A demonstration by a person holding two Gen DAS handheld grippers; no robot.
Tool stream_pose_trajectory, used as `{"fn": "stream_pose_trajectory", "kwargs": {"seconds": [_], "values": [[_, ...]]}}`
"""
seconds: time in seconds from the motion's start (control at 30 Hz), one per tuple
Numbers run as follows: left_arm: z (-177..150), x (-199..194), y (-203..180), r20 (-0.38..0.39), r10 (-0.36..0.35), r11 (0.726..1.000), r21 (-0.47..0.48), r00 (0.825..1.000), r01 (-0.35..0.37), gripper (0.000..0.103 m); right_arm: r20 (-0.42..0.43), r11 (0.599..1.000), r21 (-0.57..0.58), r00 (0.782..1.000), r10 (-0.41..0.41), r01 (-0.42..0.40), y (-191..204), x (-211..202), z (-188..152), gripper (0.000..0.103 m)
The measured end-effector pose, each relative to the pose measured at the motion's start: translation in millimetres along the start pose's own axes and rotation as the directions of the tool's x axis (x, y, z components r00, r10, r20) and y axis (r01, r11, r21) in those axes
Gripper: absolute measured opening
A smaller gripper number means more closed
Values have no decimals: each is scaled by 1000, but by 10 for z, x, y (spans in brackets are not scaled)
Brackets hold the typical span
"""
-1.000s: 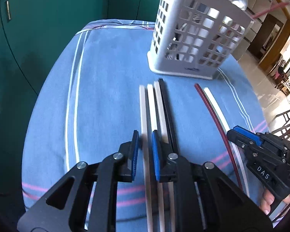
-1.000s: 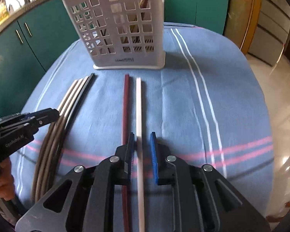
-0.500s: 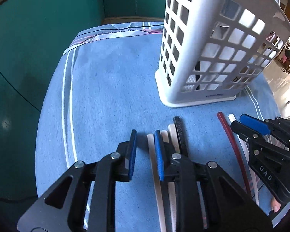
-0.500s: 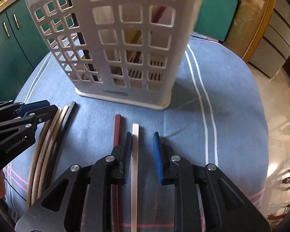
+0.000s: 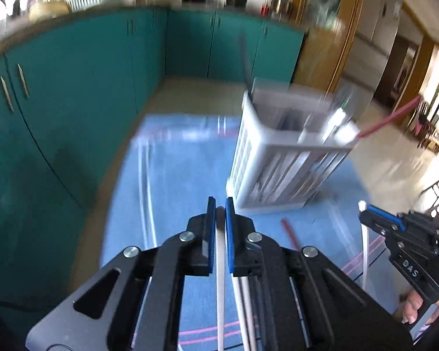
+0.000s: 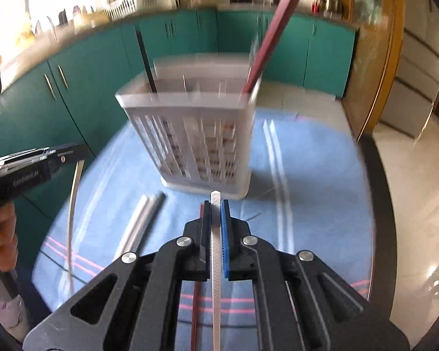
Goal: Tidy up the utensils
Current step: 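Lift the white chopsticks over the holder with both tools and open them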
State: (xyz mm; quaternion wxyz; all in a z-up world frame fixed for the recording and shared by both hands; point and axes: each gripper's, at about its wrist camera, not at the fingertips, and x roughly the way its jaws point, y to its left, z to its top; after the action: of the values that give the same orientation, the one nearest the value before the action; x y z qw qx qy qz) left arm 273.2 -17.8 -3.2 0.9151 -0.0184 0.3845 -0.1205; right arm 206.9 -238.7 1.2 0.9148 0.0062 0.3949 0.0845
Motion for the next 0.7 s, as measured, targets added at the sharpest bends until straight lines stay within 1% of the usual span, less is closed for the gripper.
{"fn": "stream_pose_trajectory", "kwargs": {"seconds": [0.03,0.1,0.17,0.2,0.33,0.4,0.47,0.53,0.7], "values": [[67,-188,-11,46,-4,1000,-3,999,4,6,32,1000,2,999,1,-1,1,-155,31,7],[194,-444,-10,118,-12,1000,-9,993,13,6,100,1000,4,995,6,-6,-20,-502,105,7],[249,-679,-45,168,-21,1000,-9,986,23,6,164,1000,3,986,9,-9,-33,-798,161,7],[296,-810,-62,201,-25,1000,-11,979,27,6,188,1000,1,982,11,-11,-13,-933,140,7],[484,-1102,-139,291,-32,999,-4,956,35,6,303,1000,-10,953,25,-23,-16,-1327,303,7],[566,-1198,-174,320,-31,1000,5,947,31,6,343,1000,-16,939,24,-20,18,-1433,432,7],[708,-1255,-253,349,-38,999,15,936,35,6,390,999,-29,920,30,-20,38,-1523,574,7],[844,-1353,-282,358,-54,999,12,932,53,6,448,999,-28,894,26,-15,41,-1617,765,7],[1103,-1463,-283,388,-60,997,-19,920,73,6,521,1000,-4,854,-2,5,16,-1655,1089,7]]}}
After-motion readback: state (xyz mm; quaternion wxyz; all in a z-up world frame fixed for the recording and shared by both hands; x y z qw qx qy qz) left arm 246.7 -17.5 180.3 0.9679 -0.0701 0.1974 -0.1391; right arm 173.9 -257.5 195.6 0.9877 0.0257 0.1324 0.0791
